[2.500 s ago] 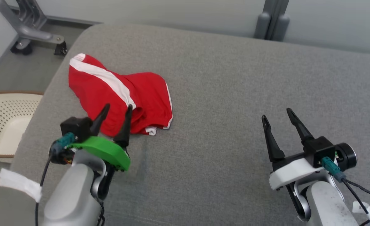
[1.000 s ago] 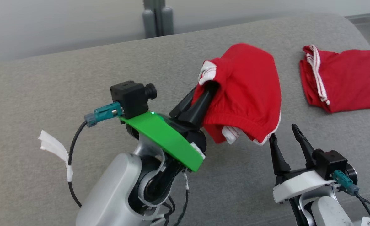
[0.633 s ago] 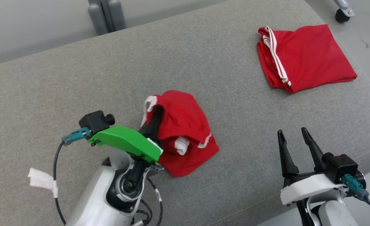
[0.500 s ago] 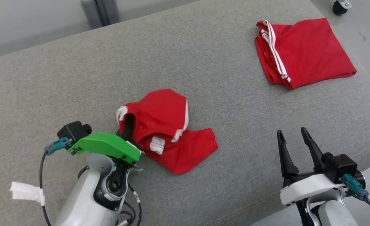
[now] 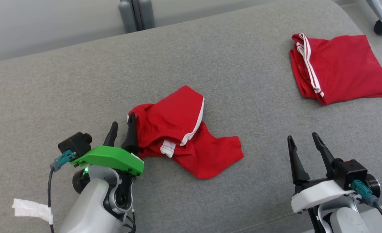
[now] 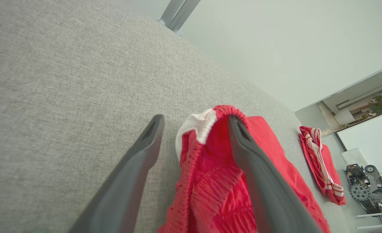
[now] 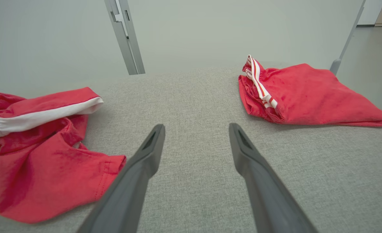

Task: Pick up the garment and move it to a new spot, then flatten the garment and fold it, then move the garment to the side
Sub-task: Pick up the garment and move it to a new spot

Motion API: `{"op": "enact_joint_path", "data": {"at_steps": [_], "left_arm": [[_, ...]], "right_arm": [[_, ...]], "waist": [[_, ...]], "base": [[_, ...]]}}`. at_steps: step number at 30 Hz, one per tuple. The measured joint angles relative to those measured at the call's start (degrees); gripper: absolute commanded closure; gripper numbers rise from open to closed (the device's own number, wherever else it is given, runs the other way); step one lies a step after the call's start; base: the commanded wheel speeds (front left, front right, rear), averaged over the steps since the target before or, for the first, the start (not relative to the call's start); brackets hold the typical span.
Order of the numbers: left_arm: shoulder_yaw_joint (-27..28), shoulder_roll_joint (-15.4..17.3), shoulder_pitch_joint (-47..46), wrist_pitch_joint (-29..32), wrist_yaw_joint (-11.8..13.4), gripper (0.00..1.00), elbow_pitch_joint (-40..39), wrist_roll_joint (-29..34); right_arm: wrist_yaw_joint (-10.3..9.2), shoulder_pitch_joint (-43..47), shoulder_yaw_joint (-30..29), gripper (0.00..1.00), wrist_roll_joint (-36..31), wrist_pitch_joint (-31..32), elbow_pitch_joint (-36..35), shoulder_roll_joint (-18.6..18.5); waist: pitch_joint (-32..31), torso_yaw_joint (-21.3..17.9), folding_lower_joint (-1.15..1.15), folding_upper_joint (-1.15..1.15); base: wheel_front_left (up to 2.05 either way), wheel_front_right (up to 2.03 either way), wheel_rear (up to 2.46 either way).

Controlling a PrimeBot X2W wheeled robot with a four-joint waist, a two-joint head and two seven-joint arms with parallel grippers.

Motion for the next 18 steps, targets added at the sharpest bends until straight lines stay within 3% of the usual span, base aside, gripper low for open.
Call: {"op": "enact_joint_path", "data": {"at_steps": [4, 7, 11, 18], "left_arm": [[-0.2, 1.6, 4.7, -2.2, 0.4, 0.00, -5.2, 7.0], [2.9, 2.2, 9.9, -2.5, 1.4, 0.00, -12.0, 13.3], [6.7, 1.1, 19.7, -2.5, 0.3, 0.00, -19.1, 19.3], [13.8, 0.4, 31.0, -2.5, -2.1, 0.00, -23.2, 29.9]], "right_arm": [[0.01, 1.5, -1.5, 0.00, -1.5, 0.0, -0.3, 0.0], [0.00, 2.8, -2.8, 0.00, -2.5, 0.0, -0.7, 0.0], [0.00, 4.6, -4.4, 0.00, -3.9, 0.0, -1.0, 0.0], [0.00, 7.1, -6.0, 0.00, -4.9, 0.0, -0.9, -0.1]], "waist": [[-2.1, 1.8, 0.00, 0.00], [-3.7, 3.3, 0.00, 0.00], [-5.9, 5.5, 0.00, 0.00], [-9.2, 10.2, 0.00, 0.00]], "base": [[0.00, 0.00, 0.00], [0.00, 0.00, 0.00], [0.00, 0.00, 0.00], [0.00, 0.00, 0.00]]}}
